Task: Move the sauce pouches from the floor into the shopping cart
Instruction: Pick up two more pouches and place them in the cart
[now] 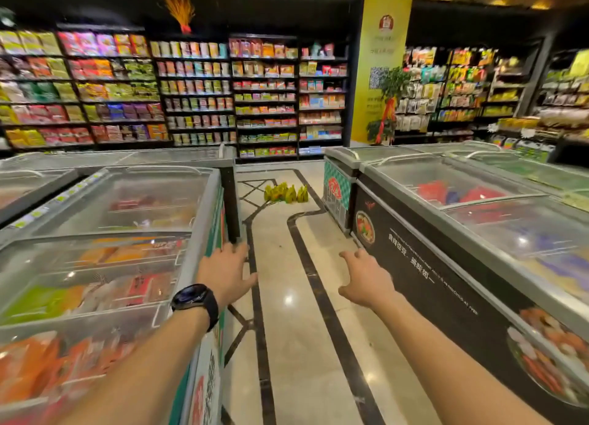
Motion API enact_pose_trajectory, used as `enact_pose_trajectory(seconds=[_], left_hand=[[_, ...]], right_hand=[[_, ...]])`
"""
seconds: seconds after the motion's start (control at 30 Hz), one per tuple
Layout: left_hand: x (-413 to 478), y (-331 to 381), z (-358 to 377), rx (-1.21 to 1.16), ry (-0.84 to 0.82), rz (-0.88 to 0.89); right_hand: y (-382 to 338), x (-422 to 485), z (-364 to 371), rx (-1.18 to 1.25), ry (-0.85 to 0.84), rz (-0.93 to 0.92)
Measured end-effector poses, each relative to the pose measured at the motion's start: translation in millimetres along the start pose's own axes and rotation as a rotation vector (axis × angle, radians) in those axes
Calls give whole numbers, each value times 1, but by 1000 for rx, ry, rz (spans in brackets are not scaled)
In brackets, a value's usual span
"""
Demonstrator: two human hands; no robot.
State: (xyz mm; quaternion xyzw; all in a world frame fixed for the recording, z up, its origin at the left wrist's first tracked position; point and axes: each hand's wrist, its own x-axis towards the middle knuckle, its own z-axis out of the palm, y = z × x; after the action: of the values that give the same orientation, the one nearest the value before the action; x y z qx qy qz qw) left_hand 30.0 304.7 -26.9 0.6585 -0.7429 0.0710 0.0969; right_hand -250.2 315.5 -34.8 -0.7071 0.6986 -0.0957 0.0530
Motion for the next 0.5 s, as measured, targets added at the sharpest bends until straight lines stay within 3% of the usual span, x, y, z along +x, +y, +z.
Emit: enact_pose_trajectory(seconds=[0.17, 0.5], left_hand=[[31, 14, 17, 58, 4, -21], [108, 40, 77, -79, 9, -165]], right_hand=[[19, 45, 6, 1, -22, -23], [100, 143, 30, 77, -113, 15]])
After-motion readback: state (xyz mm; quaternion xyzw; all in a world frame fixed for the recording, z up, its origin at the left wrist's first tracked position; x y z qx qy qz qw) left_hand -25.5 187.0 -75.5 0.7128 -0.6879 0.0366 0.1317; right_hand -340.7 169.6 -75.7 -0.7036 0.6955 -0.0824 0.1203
